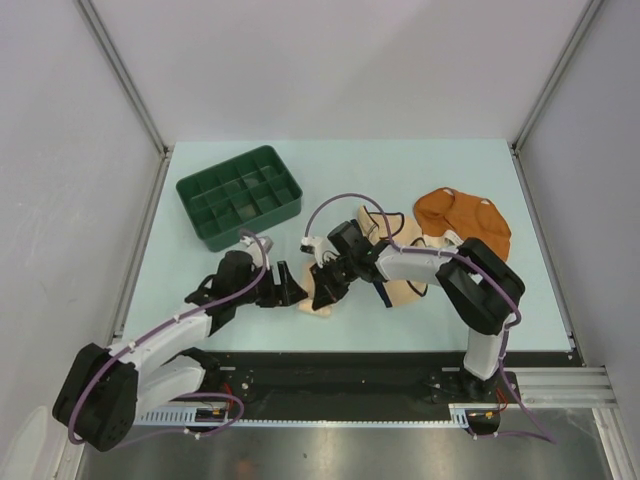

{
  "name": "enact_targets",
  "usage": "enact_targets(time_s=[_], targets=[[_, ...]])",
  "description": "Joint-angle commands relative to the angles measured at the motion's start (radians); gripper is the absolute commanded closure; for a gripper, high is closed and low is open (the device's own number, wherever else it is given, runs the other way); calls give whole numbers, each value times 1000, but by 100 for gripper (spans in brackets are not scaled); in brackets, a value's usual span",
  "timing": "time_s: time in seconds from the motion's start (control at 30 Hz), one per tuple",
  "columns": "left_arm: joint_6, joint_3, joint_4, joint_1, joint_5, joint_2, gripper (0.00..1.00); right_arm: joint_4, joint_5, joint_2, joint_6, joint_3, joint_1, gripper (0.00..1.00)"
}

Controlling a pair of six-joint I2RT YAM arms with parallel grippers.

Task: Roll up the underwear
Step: Roll the underwear to the center of the board.

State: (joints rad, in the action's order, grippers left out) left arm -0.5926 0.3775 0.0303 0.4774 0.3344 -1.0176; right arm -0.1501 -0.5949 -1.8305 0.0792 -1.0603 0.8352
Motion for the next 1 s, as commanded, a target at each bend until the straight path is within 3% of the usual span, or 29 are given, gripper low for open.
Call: enact_targets(time_s=[0.0, 0.8, 0.97], targets=[[37, -32, -150, 30, -14, 11, 19, -39, -97, -55, 11, -44, -50, 100], [62, -107, -444, 50, 6, -185, 42, -5, -155, -236, 33, -145, -180, 100], [59, -115, -503, 53, 15, -240, 52, 1, -146, -246, 51, -156, -185, 100]])
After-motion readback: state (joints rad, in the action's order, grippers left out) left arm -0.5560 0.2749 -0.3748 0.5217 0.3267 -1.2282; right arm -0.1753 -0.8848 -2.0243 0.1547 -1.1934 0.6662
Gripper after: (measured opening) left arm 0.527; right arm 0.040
